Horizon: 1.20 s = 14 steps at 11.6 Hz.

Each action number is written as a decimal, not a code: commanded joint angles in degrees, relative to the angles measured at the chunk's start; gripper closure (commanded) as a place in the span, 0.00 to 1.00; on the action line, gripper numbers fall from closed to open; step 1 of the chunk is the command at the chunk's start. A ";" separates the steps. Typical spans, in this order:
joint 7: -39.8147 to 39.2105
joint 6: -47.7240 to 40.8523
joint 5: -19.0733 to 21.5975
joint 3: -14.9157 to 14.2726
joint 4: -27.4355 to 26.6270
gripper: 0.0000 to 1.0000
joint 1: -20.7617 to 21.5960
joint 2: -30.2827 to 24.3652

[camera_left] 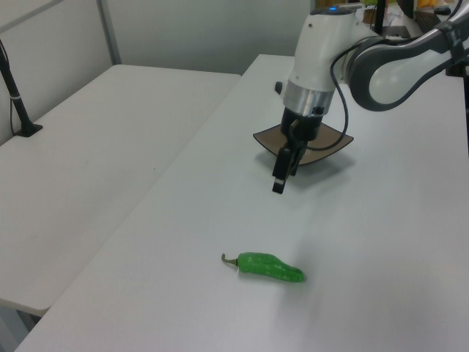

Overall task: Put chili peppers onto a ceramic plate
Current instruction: 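Move the gripper over the green chili pepper and lower it, then close the gripper on the green chili pepper's body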

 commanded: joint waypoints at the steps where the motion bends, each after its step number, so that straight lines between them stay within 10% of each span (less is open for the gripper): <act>1: 4.49 1.28 0.21 0.05 6.35 0.00 4.16 6.75; 9: 6.25 6.92 -3.47 0.05 13.65 0.00 8.22 22.14; 10: 6.96 6.92 -4.96 0.05 13.56 0.11 8.31 22.23; 11: 7.66 6.92 -5.85 0.05 13.48 0.52 8.31 22.23; 12: 8.97 6.92 -5.94 0.05 13.56 0.67 8.13 22.23; 14: 9.60 6.92 -6.03 0.05 13.56 0.70 8.04 22.15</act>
